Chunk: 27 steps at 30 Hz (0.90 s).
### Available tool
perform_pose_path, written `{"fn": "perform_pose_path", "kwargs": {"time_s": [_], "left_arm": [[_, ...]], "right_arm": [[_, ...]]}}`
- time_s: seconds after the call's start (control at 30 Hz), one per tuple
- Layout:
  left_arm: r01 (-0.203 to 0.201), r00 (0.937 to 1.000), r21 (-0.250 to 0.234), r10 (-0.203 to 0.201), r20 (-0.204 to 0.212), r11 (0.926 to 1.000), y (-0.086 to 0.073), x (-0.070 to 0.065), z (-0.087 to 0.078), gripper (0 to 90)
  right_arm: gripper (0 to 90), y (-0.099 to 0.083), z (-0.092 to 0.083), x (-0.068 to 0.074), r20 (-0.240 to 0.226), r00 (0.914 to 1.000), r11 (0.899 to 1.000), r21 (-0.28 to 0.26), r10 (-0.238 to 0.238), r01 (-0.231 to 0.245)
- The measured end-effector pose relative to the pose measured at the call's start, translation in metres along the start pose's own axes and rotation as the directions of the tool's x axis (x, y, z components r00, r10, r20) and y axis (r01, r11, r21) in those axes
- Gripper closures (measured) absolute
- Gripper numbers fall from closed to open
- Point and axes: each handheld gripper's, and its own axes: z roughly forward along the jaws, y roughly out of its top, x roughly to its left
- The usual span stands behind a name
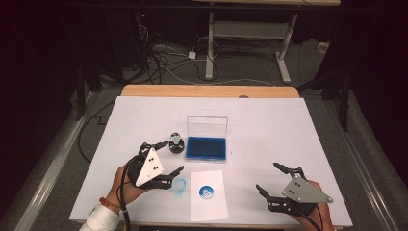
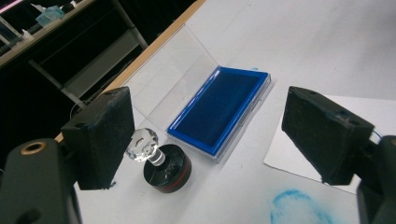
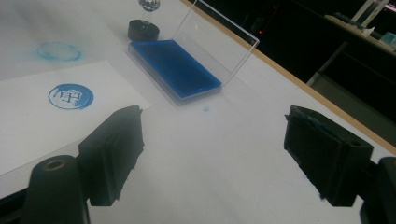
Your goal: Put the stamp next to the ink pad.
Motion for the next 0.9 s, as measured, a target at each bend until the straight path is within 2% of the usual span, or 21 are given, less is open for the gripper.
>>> {"fn": "perform_pose_path", "kwargs": {"time_s": [0.4, 0.53, 0.9], "left_arm": [[-0.013, 0.9999, 0.025, 0.014, -0.011, 0.9996, -0.015, -0.005, -0.006, 16.4], [-0.013, 0.9995, 0.026, 0.014, -0.027, 0.9996, -0.021, -0.005, -0.010, 16.4], [0.020, 0.9995, 0.047, -0.018, -0.026, 0.9987, -0.045, -0.006, -0.017, 16.4]], "right_arm": [[19.6, -0.003, -0.004, 0.001, 0.007, 0.9999, 1.000, 0.014, 0.010, -0.010], [19.6, -0.004, -0.005, 0.001, 0.011, 0.9999, 1.000, 0.016, 0.012, -0.012], [19.6, -0.005, -0.005, 0.000, 0.015, 0.9997, 1.000, 0.020, 0.020, -0.020]]}}
